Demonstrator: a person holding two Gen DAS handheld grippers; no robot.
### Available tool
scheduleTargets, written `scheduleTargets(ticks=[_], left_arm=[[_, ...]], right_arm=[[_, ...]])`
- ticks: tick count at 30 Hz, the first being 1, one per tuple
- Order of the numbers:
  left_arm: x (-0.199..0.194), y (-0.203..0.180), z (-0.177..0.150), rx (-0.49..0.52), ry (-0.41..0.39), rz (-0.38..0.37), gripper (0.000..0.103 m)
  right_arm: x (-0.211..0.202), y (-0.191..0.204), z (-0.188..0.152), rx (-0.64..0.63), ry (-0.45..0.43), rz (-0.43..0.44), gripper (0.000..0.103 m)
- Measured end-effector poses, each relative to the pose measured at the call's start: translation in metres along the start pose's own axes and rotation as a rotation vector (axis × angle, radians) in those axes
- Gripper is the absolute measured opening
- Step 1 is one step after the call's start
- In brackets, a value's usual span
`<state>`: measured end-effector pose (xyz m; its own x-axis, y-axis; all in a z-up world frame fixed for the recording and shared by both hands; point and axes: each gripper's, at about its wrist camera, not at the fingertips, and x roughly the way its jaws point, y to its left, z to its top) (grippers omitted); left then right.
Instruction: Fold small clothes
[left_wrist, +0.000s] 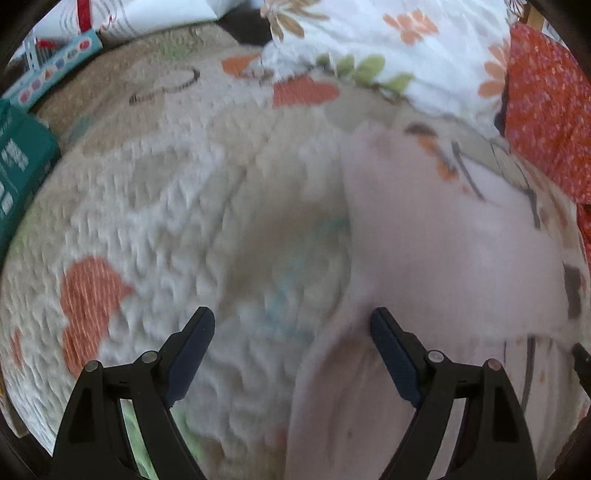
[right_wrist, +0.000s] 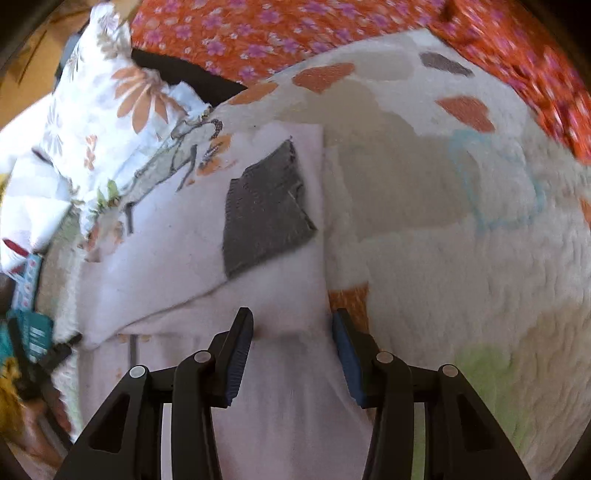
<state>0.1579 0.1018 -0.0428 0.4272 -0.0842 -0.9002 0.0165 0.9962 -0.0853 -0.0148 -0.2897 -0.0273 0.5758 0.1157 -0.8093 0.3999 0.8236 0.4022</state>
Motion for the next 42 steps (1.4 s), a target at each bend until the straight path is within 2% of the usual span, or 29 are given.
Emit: scheduleTargets(ticks=[1,2,4,8,11,14,15,16,18,21,24,27,33,36,39,42], left_arm=[[-0.001,0.003,-0.006,-0.004,0.009,-0.012,0.085],[-0.002,0.005,-0.011,-0.005,0.013,-0.02,0.085],[-0.009,0.009,-0.024,0.009,0.003,-0.033,0.085],[-0.027,0.022,-0.05,0.002,-0.008,-0.111,0.085],[-0.039,0.032,-0.072,-0.042,-0.01,-0.186,0.085],[-0.049,0.037,-0.095,-0.068,-0.008,-0.25,0.085],[-0.052,0.037,-0.101,-0.078,-0.002,-0.278,0.084],[-0.056,0.038,-0.111,-0.09,0.005,-0.311,0.077],[-0.06,0.039,-0.126,-0.109,0.025,-0.36,0.069],[-0.062,0.042,-0.152,-0.172,0.064,-0.47,0.069],[-0.065,0.042,-0.172,-0.193,0.08,-0.527,0.069],[-0.063,0.042,-0.185,-0.219,0.133,-0.606,0.069],[-0.063,0.044,-0.201,-0.245,0.16,-0.637,0.069],[-0.061,0.045,-0.21,-0.253,0.183,-0.644,0.066],[-0.058,0.045,-0.22,-0.271,0.205,-0.632,0.066],[-0.068,0.061,-0.225,-0.321,0.137,-0.578,0.066]], right_arm=[[-0.008,-0.002,-0.005,0.002,0.001,0.013,0.058],[-0.013,-0.004,-0.009,-0.001,0.0,0.013,0.059],[-0.025,-0.01,-0.019,-0.001,-0.004,-0.002,0.059],[-0.041,-0.041,-0.048,0.068,-0.006,-0.001,0.059],[-0.053,-0.063,-0.073,0.139,-0.037,0.114,0.059],[-0.063,-0.072,-0.096,0.165,-0.049,0.178,0.059],[-0.065,-0.074,-0.102,0.172,-0.052,0.195,0.059],[-0.067,-0.076,-0.109,0.184,-0.05,0.213,0.059],[-0.07,-0.078,-0.122,0.214,-0.04,0.251,0.059],[-0.072,-0.08,-0.139,0.254,-0.007,0.321,0.059],[-0.071,-0.082,-0.155,0.295,0.03,0.406,0.059],[-0.068,-0.081,-0.17,0.319,0.064,0.479,0.059],[-0.07,-0.068,-0.191,0.278,0.105,0.506,0.059],[-0.065,-0.061,-0.207,0.273,0.156,0.565,0.059],[-0.064,-0.048,-0.22,0.217,0.183,0.558,0.059],[-0.063,-0.039,-0.231,0.18,0.196,0.542,0.059]])
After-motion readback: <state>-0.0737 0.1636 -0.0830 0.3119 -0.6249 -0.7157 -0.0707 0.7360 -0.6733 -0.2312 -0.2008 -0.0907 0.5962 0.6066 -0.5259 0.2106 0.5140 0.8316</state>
